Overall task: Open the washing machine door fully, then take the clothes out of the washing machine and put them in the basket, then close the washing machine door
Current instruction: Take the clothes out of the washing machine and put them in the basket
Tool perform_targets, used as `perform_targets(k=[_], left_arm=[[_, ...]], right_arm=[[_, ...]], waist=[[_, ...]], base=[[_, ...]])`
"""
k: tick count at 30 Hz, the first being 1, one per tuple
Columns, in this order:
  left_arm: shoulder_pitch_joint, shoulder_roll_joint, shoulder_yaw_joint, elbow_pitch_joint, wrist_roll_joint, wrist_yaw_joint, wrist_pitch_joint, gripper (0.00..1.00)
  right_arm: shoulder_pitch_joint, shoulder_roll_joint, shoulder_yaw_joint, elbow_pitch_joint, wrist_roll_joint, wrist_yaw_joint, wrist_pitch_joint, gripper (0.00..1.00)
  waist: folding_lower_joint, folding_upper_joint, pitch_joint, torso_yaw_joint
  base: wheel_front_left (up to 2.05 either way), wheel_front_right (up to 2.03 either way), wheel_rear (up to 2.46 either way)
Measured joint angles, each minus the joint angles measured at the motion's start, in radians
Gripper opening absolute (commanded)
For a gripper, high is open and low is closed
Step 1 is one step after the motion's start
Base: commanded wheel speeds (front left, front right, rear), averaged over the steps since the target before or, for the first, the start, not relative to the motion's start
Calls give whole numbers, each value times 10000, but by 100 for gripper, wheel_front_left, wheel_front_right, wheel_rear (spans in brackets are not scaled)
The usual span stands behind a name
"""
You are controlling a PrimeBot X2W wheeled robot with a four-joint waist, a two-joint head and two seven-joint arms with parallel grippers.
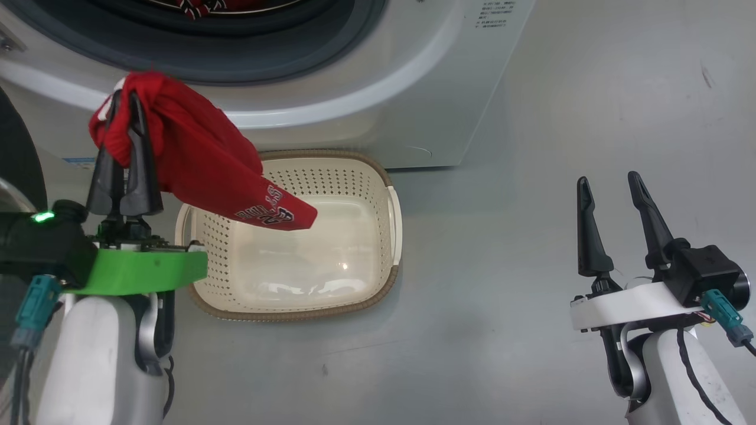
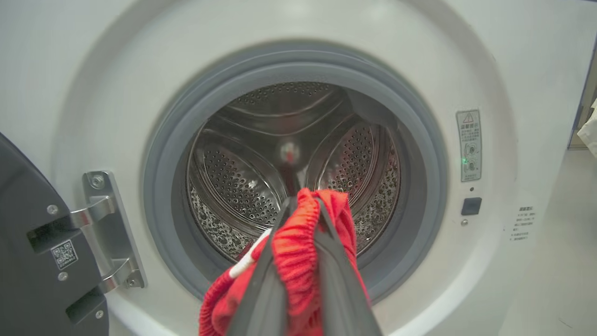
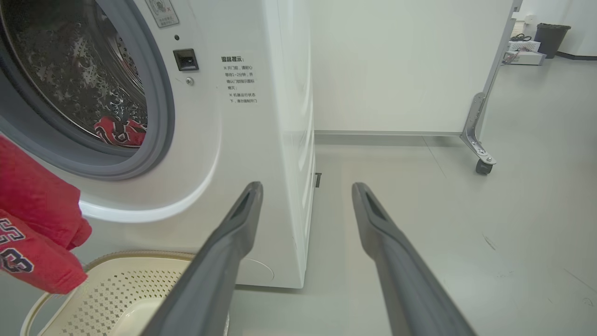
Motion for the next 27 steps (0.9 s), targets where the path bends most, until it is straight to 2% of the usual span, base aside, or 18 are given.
perform_targets(k=[8,16,27], left_arm=[[447,-117,-408,1104,-261,-67,109,0],[449,-180,-508,3434,-915,-201,533,0],[-1149,-219,-533,5929,-1193,-278,1116,0]], right_arm=[[-12,36,176,-84,0,75,0,100],[-255,121,479,-115,0,174,0,100],[-638,161,662,-142,13,263,0,100]], waist=[[0,0,379,-139],[0,0,856,-392],[0,0,1572,-812]], base=[[0,0,0],[0,0,0],[0,0,0]])
